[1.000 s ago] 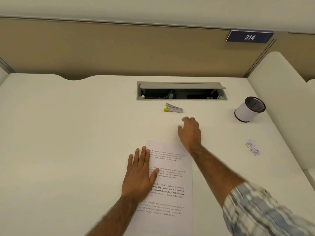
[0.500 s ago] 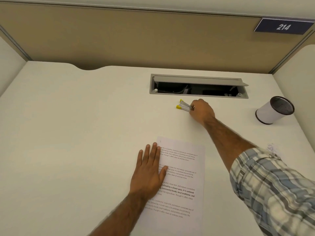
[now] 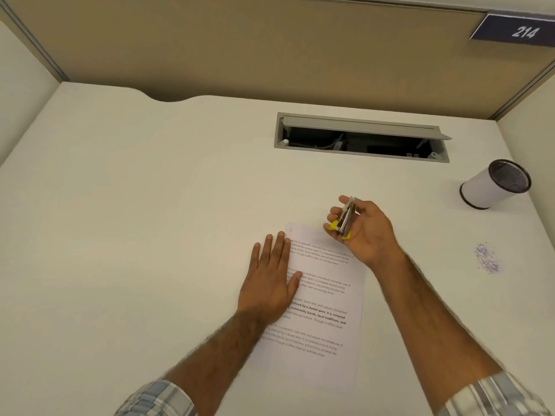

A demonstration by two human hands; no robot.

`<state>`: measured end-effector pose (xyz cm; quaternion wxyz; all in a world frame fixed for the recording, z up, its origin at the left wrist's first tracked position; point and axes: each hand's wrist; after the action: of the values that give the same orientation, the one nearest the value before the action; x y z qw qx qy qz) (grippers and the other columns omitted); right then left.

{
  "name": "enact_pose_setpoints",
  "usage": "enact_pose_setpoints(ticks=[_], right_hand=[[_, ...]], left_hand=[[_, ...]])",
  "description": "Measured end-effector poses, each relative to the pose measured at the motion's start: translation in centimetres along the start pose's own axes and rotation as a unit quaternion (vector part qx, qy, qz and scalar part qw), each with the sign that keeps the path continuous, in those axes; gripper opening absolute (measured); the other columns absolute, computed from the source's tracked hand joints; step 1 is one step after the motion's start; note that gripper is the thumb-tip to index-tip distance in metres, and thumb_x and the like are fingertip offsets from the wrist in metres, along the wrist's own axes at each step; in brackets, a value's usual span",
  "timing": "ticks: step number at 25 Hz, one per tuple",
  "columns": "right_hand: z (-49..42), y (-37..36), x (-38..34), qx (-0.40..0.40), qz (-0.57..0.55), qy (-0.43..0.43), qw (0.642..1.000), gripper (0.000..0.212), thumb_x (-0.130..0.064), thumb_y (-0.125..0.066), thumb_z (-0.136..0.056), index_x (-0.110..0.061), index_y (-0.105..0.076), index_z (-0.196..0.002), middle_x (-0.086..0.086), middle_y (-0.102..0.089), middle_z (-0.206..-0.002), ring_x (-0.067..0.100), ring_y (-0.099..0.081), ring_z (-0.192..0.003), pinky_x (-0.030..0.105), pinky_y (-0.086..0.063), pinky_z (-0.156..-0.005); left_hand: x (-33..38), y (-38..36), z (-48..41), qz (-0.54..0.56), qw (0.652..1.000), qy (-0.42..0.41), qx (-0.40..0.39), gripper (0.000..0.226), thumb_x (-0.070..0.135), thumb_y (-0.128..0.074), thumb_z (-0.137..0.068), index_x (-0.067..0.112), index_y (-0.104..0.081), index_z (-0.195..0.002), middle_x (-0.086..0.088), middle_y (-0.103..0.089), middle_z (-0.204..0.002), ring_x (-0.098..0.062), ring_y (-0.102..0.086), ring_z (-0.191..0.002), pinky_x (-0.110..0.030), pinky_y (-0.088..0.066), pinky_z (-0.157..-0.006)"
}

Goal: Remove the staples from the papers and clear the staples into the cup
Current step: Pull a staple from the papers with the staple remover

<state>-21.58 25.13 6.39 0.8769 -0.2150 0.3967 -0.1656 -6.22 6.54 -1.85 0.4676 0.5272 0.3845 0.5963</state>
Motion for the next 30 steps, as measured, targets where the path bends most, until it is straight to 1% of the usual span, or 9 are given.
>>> enact_pose_setpoints(ticks=[2, 3, 6, 8, 11, 15, 20, 25, 30], right_hand=[[0.2, -1.0, 1.1, 0.023, 0.2, 0.038, 0.979, 0.026, -0.021, -0.053, -0.098, -0.008, -0.065, -0.118, 0.013, -0.065, -0.089, 0.022, -0.066, -0.07, 0.036, -0.058, -0.065], [0.2, -1.3, 1.7, 0.028, 0.353, 0.087, 0.931, 0.025, -0.019, -0.056, -0.098, -0.012, -0.067, -0.12, 0.009, -0.064, -0.09, 0.019, -0.065, -0.07, 0.033, -0.056, -0.063], [-0.3, -1.8, 3.2, -0.024, 0.708, 0.232, 0.667, 0.033, -0.026, -0.063, -0.094, -0.021, -0.063, -0.127, -0.003, -0.065, -0.11, 0.013, -0.062, -0.091, 0.031, -0.05, -0.085], [-0.7, -2.0, 3.9, -0.066, 0.785, 0.256, 0.561, 0.035, -0.03, -0.06, -0.095, -0.023, -0.059, -0.13, -0.006, -0.063, -0.12, 0.016, -0.059, -0.105, 0.032, -0.048, -0.089], [-1.5, -2.3, 4.7, -0.1, 0.83, 0.286, 0.468, 0.03, -0.029, -0.055, -0.097, -0.025, -0.061, -0.126, -0.003, -0.064, -0.112, 0.02, -0.058, -0.103, 0.034, -0.049, -0.082], [-2.2, -2.2, 5.1, -0.104, 0.82, 0.306, 0.472, 0.037, -0.025, -0.059, -0.095, -0.025, -0.058, -0.132, -0.003, -0.066, -0.115, 0.022, -0.059, -0.103, 0.037, -0.049, -0.087], [-2.9, -3.0, 5.1, -0.124, 0.842, 0.318, 0.418, 0.029, -0.023, -0.057, -0.096, -0.022, -0.061, -0.125, -0.001, -0.064, -0.109, 0.021, -0.057, -0.096, 0.038, -0.049, -0.081], [-3.1, -3.0, 5.3, -0.147, 0.846, 0.314, 0.404, 0.031, -0.021, -0.053, -0.098, -0.02, -0.061, -0.128, 0.001, -0.061, -0.106, 0.02, -0.055, -0.092, 0.038, -0.05, -0.076], [-3.1, -3.3, 5.2, -0.163, 0.852, 0.311, 0.389, 0.019, -0.023, -0.047, -0.101, -0.023, -0.064, -0.109, -0.002, -0.051, -0.091, 0.019, -0.049, -0.082, 0.038, -0.049, -0.062]], left_hand=[[0.0, 0.0, 0.0, 0.001, 1.0, -0.001, 0.003, 0.075, 0.056, -0.017, -0.107, 0.015, 0.006, -0.165, -0.003, 0.016, -0.173, -0.02, 0.019, -0.159, -0.045, 0.006, -0.13], [0.0, 0.0, 0.0, 0.001, 1.0, -0.002, 0.005, 0.074, 0.055, -0.018, -0.107, 0.014, 0.005, -0.165, -0.003, 0.015, -0.173, -0.021, 0.019, -0.159, -0.046, 0.006, -0.13], [0.0, 0.0, 0.0, 0.002, 1.0, -0.002, 0.005, 0.074, 0.055, -0.019, -0.108, 0.014, 0.004, -0.165, -0.004, 0.014, -0.173, -0.021, 0.018, -0.159, -0.045, 0.008, -0.129], [0.0, 0.0, 0.0, -0.001, 1.0, -0.001, 0.003, 0.075, 0.056, -0.017, -0.107, 0.014, 0.006, -0.165, -0.003, 0.016, -0.173, -0.021, 0.02, -0.159, -0.045, 0.01, -0.129], [-0.1, -0.1, 0.0, -0.002, 1.0, -0.002, 0.002, 0.076, 0.057, -0.014, -0.106, 0.014, 0.006, -0.165, -0.004, 0.016, -0.173, -0.021, 0.021, -0.158, -0.045, 0.01, -0.129], [-0.1, -0.2, 0.0, 0.001, 1.0, -0.001, 0.003, 0.076, 0.057, -0.016, -0.106, 0.014, 0.006, -0.165, -0.004, 0.016, -0.173, -0.021, 0.02, -0.159, -0.046, 0.008, -0.129], [-0.1, -0.3, -0.1, -0.003, 1.0, -0.003, 0.01, 0.076, 0.057, -0.016, -0.107, 0.013, 0.005, -0.165, -0.005, 0.014, -0.173, -0.022, 0.019, -0.159, -0.046, 0.008, -0.129], [-0.1, -0.4, -0.1, -0.006, 1.0, -0.002, 0.009, 0.076, 0.057, -0.016, -0.107, 0.013, 0.005, -0.165, -0.006, 0.014, -0.173, -0.023, 0.017, -0.159, -0.046, 0.009, -0.128], [-0.2, -0.5, -0.1, -0.003, 1.0, -0.004, 0.018, 0.076, 0.057, -0.016, -0.107, 0.012, 0.004, -0.165, -0.007, 0.011, -0.174, -0.024, 0.015, -0.16, -0.046, 0.008, -0.128]])
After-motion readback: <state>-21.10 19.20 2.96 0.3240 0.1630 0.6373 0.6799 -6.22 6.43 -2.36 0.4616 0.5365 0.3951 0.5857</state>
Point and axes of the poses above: each hand's wrist, its own z-axis away from the middle knuckle, its own y-axis out of the back of the hand, x = y × z
